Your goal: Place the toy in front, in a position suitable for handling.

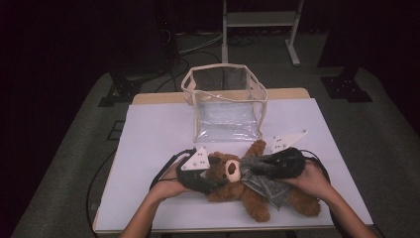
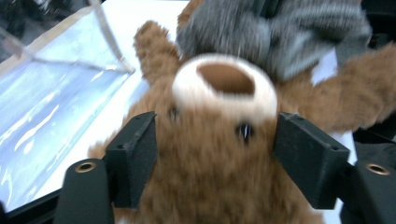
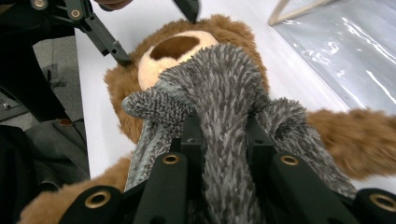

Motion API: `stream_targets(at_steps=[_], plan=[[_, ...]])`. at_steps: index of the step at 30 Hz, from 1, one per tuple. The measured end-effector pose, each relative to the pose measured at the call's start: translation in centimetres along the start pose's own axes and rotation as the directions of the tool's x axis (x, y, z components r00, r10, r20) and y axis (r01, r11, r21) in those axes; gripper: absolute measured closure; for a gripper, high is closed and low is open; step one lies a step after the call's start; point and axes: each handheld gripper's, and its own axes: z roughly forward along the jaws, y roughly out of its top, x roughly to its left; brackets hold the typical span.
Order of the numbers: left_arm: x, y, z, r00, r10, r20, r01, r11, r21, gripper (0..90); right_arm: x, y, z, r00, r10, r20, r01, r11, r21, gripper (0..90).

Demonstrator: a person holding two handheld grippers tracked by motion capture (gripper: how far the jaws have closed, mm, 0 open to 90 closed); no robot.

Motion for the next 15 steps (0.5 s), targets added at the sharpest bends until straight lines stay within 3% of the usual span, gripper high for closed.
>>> stream_targets(at_steps=[1, 3, 6, 11, 12, 15], plan=[[-0.1, 0.3, 0.5, 0.9997, 0.022, 0.014, -0.022, 0.9993, 0.029, 28.7, 0.4, 0.1, 0.4, 0.9999, -0.014, -0.007, 0.014, 1.0, 0.0, 74.3], [-0.1, 0.2, 0.9, 0.9994, 0.023, 0.026, -0.024, 0.9987, 0.045, 29.1, 0.7, 0.0, 0.3, 0.9996, -0.03, -0.002, 0.03, 1.0, -0.002, 74.3], [-0.3, -0.1, 1.1, 0.9989, 0.019, 0.042, -0.021, 0.9987, 0.046, 31.0, 0.7, -0.3, -0.1, 0.9995, -0.031, -0.003, 0.031, 0.999, -0.013, 74.3], [-0.6, -0.3, 0.9, 0.9977, 0.027, 0.062, -0.03, 0.9977, 0.06, 32.3, -0.9, -0.7, -1.9, 0.9978, 0.007, 0.065, -0.004, 0.999, -0.045, 74.3], [-0.7, -0.3, 0.6, 0.9963, 0.041, 0.075, -0.046, 0.9969, 0.064, 32.3, -2.1, -0.9, -2.4, 0.9944, 0.054, 0.091, -0.049, 0.997, -0.056, 74.2], [-0.8, -0.3, 0.2, 0.996, 0.048, 0.075, -0.053, 0.9964, 0.066, 32.2, -2.9, -1.3, -2.3, 0.9927, 0.084, 0.087, -0.078, 0.995, -0.063, 74.2]])
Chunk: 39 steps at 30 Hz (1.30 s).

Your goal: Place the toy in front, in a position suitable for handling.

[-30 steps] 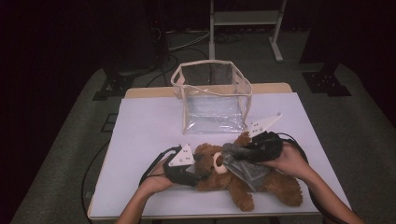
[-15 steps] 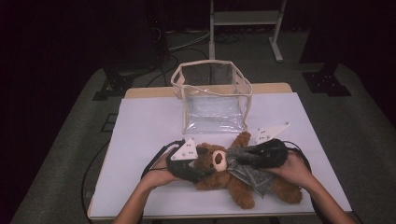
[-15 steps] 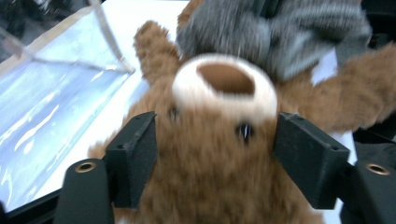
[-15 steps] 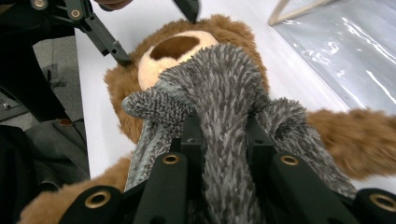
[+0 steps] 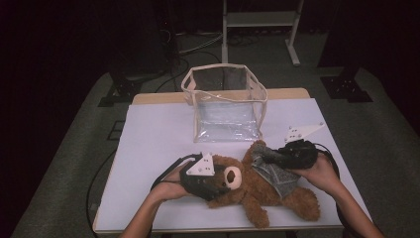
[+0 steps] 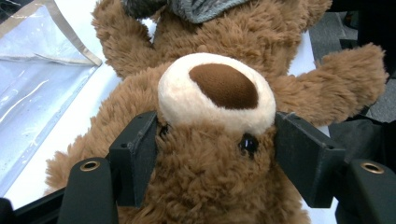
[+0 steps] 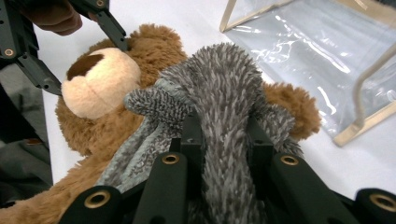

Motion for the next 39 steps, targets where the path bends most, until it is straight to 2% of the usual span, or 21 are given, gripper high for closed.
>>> stream_targets(at_steps=[2, 4, 8, 11, 12, 15, 19, 22, 24, 26, 31, 33, 34, 36, 39], plan=[[0.3, 0.3, -0.4, 0.9998, -0.016, 0.013, 0.016, 0.9998, -0.014, 29.9, 0.4, -0.3, 0.4, 1.0, -0.005, -0.006, 0.005, 1.0, 0.001, 74.3], [0.5, 0.6, -0.8, 0.9998, -0.021, 0.001, 0.021, 0.9996, -0.02, 27.3, 1.1, -0.5, 0.6, 0.9997, -0.016, -0.016, 0.016, 1.0, -0.004, 74.4], [1.1, 0.8, -1.3, 0.9981, -0.062, 0.008, 0.062, 0.9967, -0.053, 26.4, 2.8, -1.2, 0.6, 0.9974, -0.046, -0.055, 0.045, 0.999, -0.02, 74.4], [1.1, 0.4, -0.9, 0.9949, -0.092, 0.042, 0.093, 0.9953, -0.029, 25.9, 3.9, -1.6, 0.0, 0.995, -0.072, -0.068, 0.07, 0.997, -0.026, 74.4], [1.1, 0.2, -0.7, 0.9947, -0.088, 0.053, 0.089, 0.9958, -0.021, 26.2, 4.1, -1.7, -0.3, 0.9946, -0.078, -0.069, 0.076, 0.997, -0.026, 74.4], [0.7, -0.1, -0.6, 0.9941, -0.092, 0.057, 0.093, 0.9955, -0.019, 26.9, 3.7, -1.6, -1.1, 0.9961, -0.077, -0.043, 0.075, 0.997, -0.036, 74.1], [0.6, -0.2, -0.6, 0.9951, -0.074, 0.067, 0.074, 0.9972, -0.01, 26.9, 2.1, -1.0, -1.5, 0.9986, -0.046, 0.025, 0.047, 0.998, -0.031, 74.1], [0.7, -0.2, -0.7, 0.9952, -0.075, 0.063, 0.076, 0.997, -0.013, 26.3, 1.6, -1.0, -0.6, 0.9993, -0.035, 0.013, 0.035, 0.999, -0.013, 74.2], [1.0, -0.3, -0.9, 0.9953, -0.081, 0.052, 0.082, 0.9965, -0.013, 22.3, 2.0, -1.2, 0.0, 0.9992, -0.04, -0.009, 0.04, 0.999, -0.005, 74.3], [1.1, -0.5, -1.1, 0.994, -0.097, 0.051, 0.099, 0.9947, -0.029, 18.4, 2.6, -1.5, 0.1, 0.9982, -0.058, -0.013, 0.058, 0.998, -0.002, 74.4], [1.3, -0.8, -1.2, 0.9854, -0.156, 0.068, 0.159, 0.9867, -0.034, 9.9, 3.9, -2.5, -0.3, 0.9963, -0.081, -0.029, 0.081, 0.997, -0.002, 74.6], [1.4, -0.8, -1.1, 0.9834, -0.163, 0.08, 0.166, 0.9855, -0.033, 9.1, 4.1, -2.7, -0.4, 0.9961, -0.084, -0.029, 0.084, 0.996, -0.005, 74.8], [1.3, -1.0, -0.7, 0.9776, -0.176, 0.115, 0.18, 0.9833, -0.027, 9.1, 4.3, -2.9, -0.5, 0.9959, -0.087, -0.028, 0.086, 0.996, -0.007, 74.8], [1.2, -1.1, 0.1, 0.9703, -0.189, 0.151, 0.191, 0.9816, 0.005, 9.1, 4.7, -3.5, -0.8, 0.9955, -0.087, -0.038, 0.086, 0.996, -0.017, 75.0], [1.5, -1.3, 0.8, 0.9572, -0.201, 0.208, 0.206, 0.9786, -0.001, 11.6, 4.8, -3.9, -1.0, 0.995, -0.089, -0.045, 0.088, 0.996, -0.023, 74.9]])
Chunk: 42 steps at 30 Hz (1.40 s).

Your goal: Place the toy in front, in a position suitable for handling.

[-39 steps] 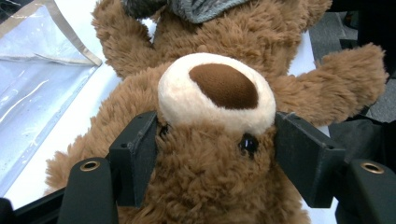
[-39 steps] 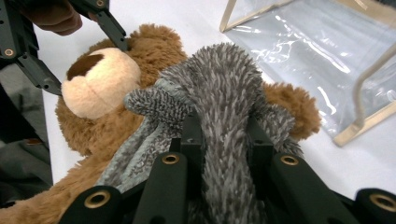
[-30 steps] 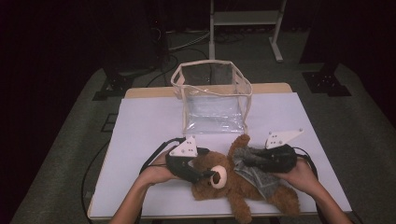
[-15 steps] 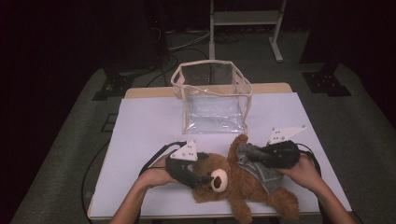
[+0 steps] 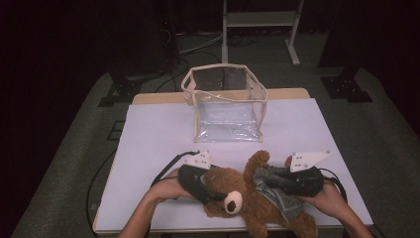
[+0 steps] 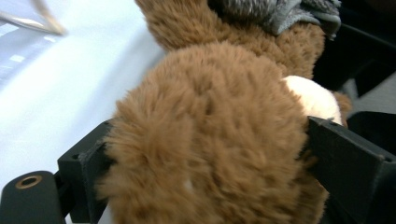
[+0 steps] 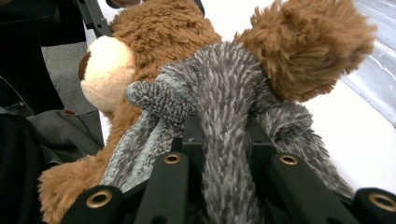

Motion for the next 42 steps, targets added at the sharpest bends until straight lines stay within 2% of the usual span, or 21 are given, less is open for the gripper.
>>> stream_targets(at_steps=[2, 5, 8, 11, 15, 17, 21, 23, 25, 27, 28, 30, 32, 33, 34, 35, 36, 37, 38, 40, 42], plan=[[0.2, 0.0, -0.1, 0.9997, -0.019, 0.011, 0.019, 0.9998, 0.002, 20.3, 0.0, -0.1, 0.0, 1.0, 0.002, 0.002, -0.002, 1.0, -0.005, 74.9], [0.0, 0.4, -0.2, 0.9995, 0.002, -0.033, -0.002, 0.9998, 0.021, 37.2, -0.3, -0.2, 0.0, 0.9999, 0.01, 0.005, -0.01, 1.0, -0.019, 74.8], [0.1, 1.0, -0.7, 0.9966, 0.03, -0.077, -0.028, 0.9991, 0.032, 43.4, -1.0, 0.0, 0.1, 0.9994, 0.029, 0.017, -0.029, 0.999, -0.044, 74.7], [0.5, 1.6, -1.2, 0.9912, 0.056, -0.12, -0.052, 0.998, 0.034, 44.6, -1.8, 0.7, 0.1, 0.9986, 0.04, 0.034, -0.038, 0.998, -0.057, 74.7], [1.0, 2.6, -2.1, 0.9791, 0.097, -0.179, -0.088, 0.9945, 0.056, 45.0, -2.9, 2.0, 0.8, 0.9982, 0.042, 0.043, -0.039, 0.997, -0.061, 74.7], [1.4, 3.1, -2.9, 0.9696, 0.133, -0.205, -0.118, 0.9895, 0.083, 44.8, -3.4, 2.9, 1.3, 0.9986, 0.028, 0.046, -0.025, 0.998, -0.051, 74.7], [2.2, 3.3, -4.3, 0.954, 0.16, -0.254, -0.136, 0.9849, 0.106, 44.5, -4.2, 5.0, 2.4, 0.9992, 0.001, 0.04, 0.0, 0.999, -0.035, 74.7], [2.4, 3.1, -5.0, 0.9474, 0.163, -0.275, -0.143, 0.9853, 0.094, 44.2, -4.7, 5.6, 2.8, 0.9993, 0.001, 0.036, 0.0, 1.0, -0.026, 74.7], [2.3, 2.7, -5.6, 0.9446, 0.169, -0.281, -0.153, 0.985, 0.08, 43.8, -5.4, 6.0, 3.0, 0.9992, 0.009, 0.039, -0.008, 1.0, -0.022, 74.7], [2.0, 2.2, -5.8, 0.9447, 0.169, -0.281, -0.157, 0.9854, 0.067, 42.9, -5.8, 6.1, 3.1, 0.999, 0.019, 0.041, -0.018, 1.0, -0.023, 74.7], [1.6, 1.6, -5.8, 0.9455, 0.166, -0.28, -0.158, 0.9861, 0.053, 42.5, -6.3, 5.8, 3.5, 0.9986, 0.048, 0.025, -0.047, 0.999, -0.014, 74.6], [1.3, 1.2, -5.8, 0.9453, 0.162, -0.283, -0.154, 0.9868, 0.05, 39.6, -6.3, 5.6, 3.7, 0.9982, 0.058, 0.014, -0.058, 0.998, -0.006, 74.6], [0.4, 0.0, -5.7, 0.9528, 0.148, -0.265, -0.143, 0.989, 0.036, 34.9, -5.3, 4.7, 4.5, 0.9971, 0.053, -0.054, -0.053, 0.999, 0.004, 74.8], [0.2, -0.2, -5.7, 0.9597, 0.125, -0.252, -0.123, 0.9921, 0.023, 32.0, -5.0, 4.5, 4.5, 0.9971, 0.044, -0.061, -0.044, 0.999, 0.004, 74.8], [0.1, -0.4, -5.9, 0.9628, 0.111, -0.246, -0.115, 0.9934, 0.0, 28.4, -4.5, 4.3, 4.5, 0.9971, 0.035, -0.068, -0.035, 0.999, 0.002, 74.8], [0.1, -0.4, -6.0, 0.9642, 0.099, -0.246, -0.109, 0.9937, -0.027, 29.8, -3.9, 4.1, 4.5, 0.9967, 0.025, -0.078, -0.025, 1.0, 0.001, 74.9], [0.1, -0.4, -6.0, 0.9642, 0.099, -0.246, -0.109, 0.9937, -0.027, 28.1, -3.9, 4.1, 4.5, 0.9967, 0.025, -0.078, -0.025, 1.0, 0.001, 74.9], [0.2, -0.1, -6.1, 0.9732, 0.066, -0.22, -0.08, 0.9953, -0.054, 24.8, -2.9, 3.8, 4.4, 0.9972, 0.001, -0.074, -0.001, 1.0, -0.004, 75.0], [0.2, 0.0, -5.9, 0.9742, 0.061, -0.217, -0.075, 0.9958, -0.053, 24.3, -2.4, 3.7, 4.3, 0.9978, -0.009, -0.066, 0.008, 1.0, -0.007, 75.0], [0.3, 0.1, -5.1, 0.9762, 0.067, -0.206, -0.072, 0.9973, -0.016, 31.8, -1.7, 3.4, 4.0, 0.9985, -0.022, -0.051, 0.021, 1.0, -0.017, 75.0], [0.0, 0.0, -4.5, 0.9751, 0.078, -0.208, -0.082, 0.9966, -0.007, 39.5, -1.4, 3.2, 3.6, 0.9991, -0.025, -0.034, 0.024, 0.999, -0.028, 75.0]])
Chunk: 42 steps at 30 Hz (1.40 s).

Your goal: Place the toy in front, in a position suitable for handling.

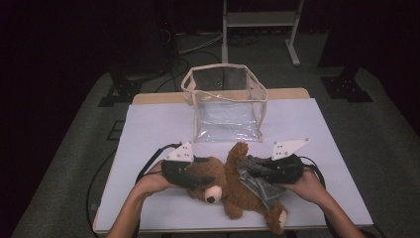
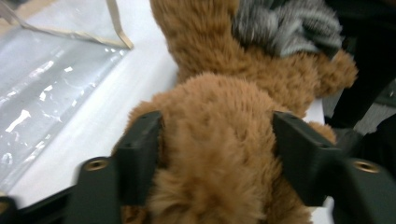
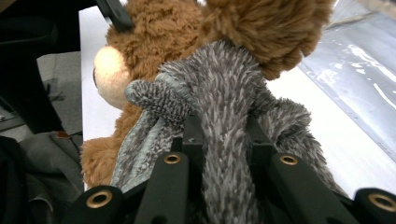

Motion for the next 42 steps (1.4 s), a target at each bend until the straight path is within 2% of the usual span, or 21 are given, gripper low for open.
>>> stream_targets(at_steps=[2, 4, 5, 6, 8, 13, 18, 20, 21, 25, 28, 32, 37, 39, 40, 42], plan=[[-0.3, -0.1, 0.0, 0.9999, 0.015, -0.005, -0.015, 0.9999, 0.001, 43.0, 0.0, -0.2, -0.7, 0.9995, 0.003, 0.032, -0.003, 1.0, -0.01, 75.0], [-0.5, -0.2, -0.1, 0.9998, 0.019, -0.01, -0.019, 0.9998, 0.005, 43.6, -0.1, -0.3, -1.1, 0.9994, 0.009, 0.034, -0.008, 1.0, -0.017, 75.0], [-0.8, -0.4, -0.2, 0.9996, 0.024, -0.015, -0.024, 0.9997, 0.002, 43.7, -0.4, -0.7, -2.1, 0.9982, 0.022, 0.056, -0.021, 1.0, -0.012, 75.0], [-0.8, -0.4, -0.2, 0.9996, 0.024, -0.015, -0.024, 0.9997, 0.002, 43.8, -0.4, -0.7, -2.1, 0.9982, 0.022, 0.056, -0.021, 1.0, -0.012, 75.0], [-1.1, -0.5, -0.4, 0.9994, 0.031, -0.017, -0.031, 0.9995, -0.001, 43.8, -0.8, -1.5, -3.5, 0.9959, 0.044, 0.079, -0.044, 0.999, 0.002, 74.9], [-1.4, -0.7, -0.3, 0.9991, 0.035, -0.025, -0.035, 0.9992, -0.018, 43.7, -1.6, -2.8, -5.0, 0.9907, 0.09, 0.102, -0.092, 0.996, 0.012, 74.9], [-1.7, -0.5, -0.4, 0.9982, 0.052, -0.029, -0.052, 0.9986, -0.009, 43.8, -2.5, -3.0, -6.3, 0.9853, 0.121, 0.12, -0.122, 0.993, -0.002, 74.9], [-1.7, -0.5, -0.4, 0.9979, 0.058, -0.029, -0.059, 0.9983, -0.007, 43.8, -2.6, -2.9, -6.3, 0.9849, 0.129, 0.116, -0.129, 0.992, -0.008, 74.9], [-1.7, -0.4, -0.4, 0.9978, 0.06, -0.028, -0.06, 0.9982, -0.006, 43.8, -2.6, -2.1, -6.3, 0.9861, 0.128, 0.106, -0.127, 0.992, -0.015, 74.9], [-1.9, -0.4, -0.4, 0.9971, 0.072, -0.026, -0.072, 0.9974, -0.006, 43.7, -2.0, -0.3, -4.7, 0.994, 0.077, 0.078, -0.078, 0.997, 0.013, 74.8], [-1.9, -0.5, -0.5, 0.9971, 0.071, -0.028, -0.071, 0.9975, -0.004, 43.7, -1.7, 0.1, -3.4, 0.9966, 0.046, 0.069, -0.049, 0.998, 0.041, 74.8], [-1.8, -0.7, -0.5, 0.9974, 0.067, -0.025, -0.068, 0.9976, -0.014, 43.7, -2.1, -1.4, -3.7, 0.9944, 0.084, 0.064, -0.086, 0.996, 0.021, 74.8], [-1.9, -0.6, -0.5, 0.9978, 0.062, -0.025, -0.063, 0.9978, -0.022, 43.7, -2.8, -4.3, -5.7, 0.9826, 0.152, 0.107, -0.154, 0.988, 0.013, 74.8], [-1.9, -0.5, -0.5, 0.9975, 0.065, -0.026, -0.066, 0.9977, -0.019, 43.7, -2.9, -4.6, -6.2, 0.9797, 0.166, 0.112, -0.168, 0.986, 0.009, 74.8], [-1.9, -0.5, -0.5, 0.9973, 0.068, -0.029, -0.069, 0.9975, -0.014, 43.8, -3.0, -4.9, -7.3, 0.9761, 0.182, 0.119, -0.182, 0.983, -0.004, 74.8], [-1.9, -0.5, -0.5, 0.9971, 0.069, -0.031, -0.07, 0.9975, -0.011, 43.8, -2.9, -4.5, -8.2, 0.9764, 0.182, 0.116, -0.181, 0.983, -0.021, 74.8]])
